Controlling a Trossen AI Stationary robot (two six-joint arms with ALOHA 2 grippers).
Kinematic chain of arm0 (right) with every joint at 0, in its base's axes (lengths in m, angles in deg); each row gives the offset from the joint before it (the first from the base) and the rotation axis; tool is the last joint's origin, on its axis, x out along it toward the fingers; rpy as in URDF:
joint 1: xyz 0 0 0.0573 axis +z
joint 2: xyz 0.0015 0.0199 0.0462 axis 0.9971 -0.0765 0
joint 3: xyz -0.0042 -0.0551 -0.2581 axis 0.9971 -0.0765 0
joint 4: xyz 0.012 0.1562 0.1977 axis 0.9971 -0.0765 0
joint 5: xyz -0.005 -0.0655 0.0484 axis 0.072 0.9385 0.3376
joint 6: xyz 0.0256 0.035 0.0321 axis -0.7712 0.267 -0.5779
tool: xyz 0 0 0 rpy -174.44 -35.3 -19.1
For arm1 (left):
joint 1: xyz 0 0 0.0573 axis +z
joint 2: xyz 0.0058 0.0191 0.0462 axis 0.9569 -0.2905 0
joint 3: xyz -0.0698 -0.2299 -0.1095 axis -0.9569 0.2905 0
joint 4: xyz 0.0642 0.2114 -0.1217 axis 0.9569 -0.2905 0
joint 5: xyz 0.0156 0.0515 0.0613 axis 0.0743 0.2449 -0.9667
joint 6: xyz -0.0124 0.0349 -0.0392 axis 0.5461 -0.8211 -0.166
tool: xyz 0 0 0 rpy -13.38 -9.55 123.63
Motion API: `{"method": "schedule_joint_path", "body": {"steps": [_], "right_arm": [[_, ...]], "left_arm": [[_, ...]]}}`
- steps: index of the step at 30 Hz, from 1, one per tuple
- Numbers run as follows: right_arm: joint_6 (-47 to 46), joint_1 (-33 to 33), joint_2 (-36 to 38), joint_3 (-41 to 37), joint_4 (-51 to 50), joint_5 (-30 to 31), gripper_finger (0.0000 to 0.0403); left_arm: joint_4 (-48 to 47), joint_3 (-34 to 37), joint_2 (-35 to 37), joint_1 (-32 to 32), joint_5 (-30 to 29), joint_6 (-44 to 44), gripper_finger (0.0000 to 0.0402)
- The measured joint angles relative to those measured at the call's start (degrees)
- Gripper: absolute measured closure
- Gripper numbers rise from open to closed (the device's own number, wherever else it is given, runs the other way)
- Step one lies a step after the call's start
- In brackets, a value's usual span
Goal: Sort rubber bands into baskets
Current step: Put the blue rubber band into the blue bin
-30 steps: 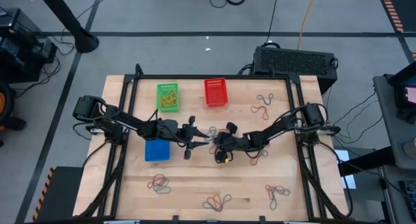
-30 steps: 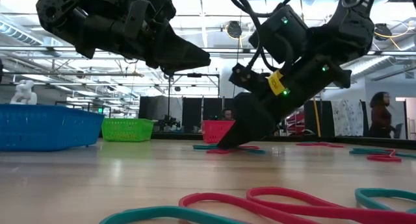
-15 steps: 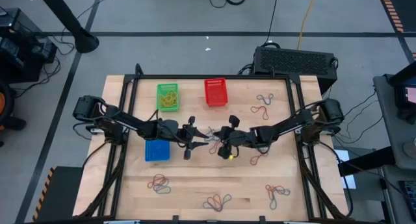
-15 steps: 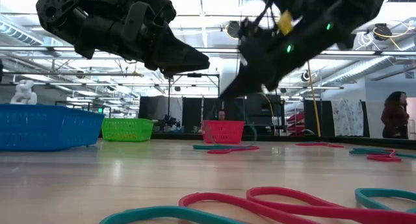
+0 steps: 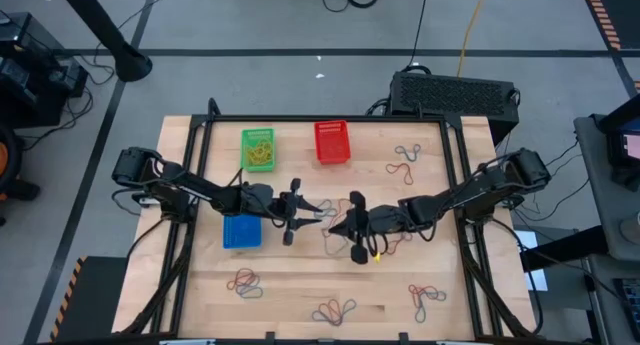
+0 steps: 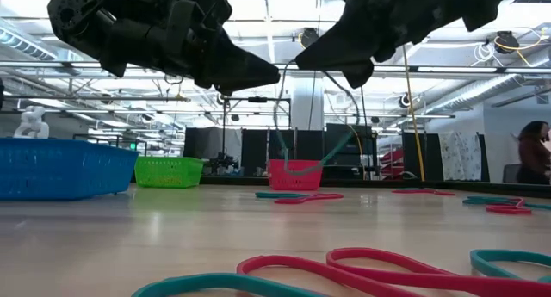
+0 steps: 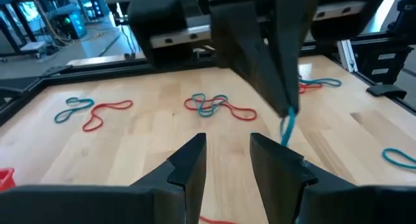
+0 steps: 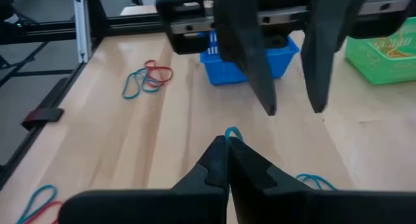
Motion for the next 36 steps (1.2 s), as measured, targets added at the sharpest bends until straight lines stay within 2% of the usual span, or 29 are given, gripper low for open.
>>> {"method": "schedule_joint_path", "body": {"steps": [10,21,36], "right_arm": [[-0.31,0.14,-0.04,0.00,0.50,0.38,0.0403],[1.82,-0.18,-0.07,0.01,7.06,0.44,0.0403],[1.81,-1.11,-0.07,0.03,7.32,0.88,0.0402]], "left_arm": [[-0.32,0.00,0.00,-0.08,6.04,0.09,0.0275],[-0.08,0.00,0.00,-0.08,6.04,0.09,0.0275],[-0.10,0.00,0.00,-0.08,6.04,0.22,0.0275]]}}
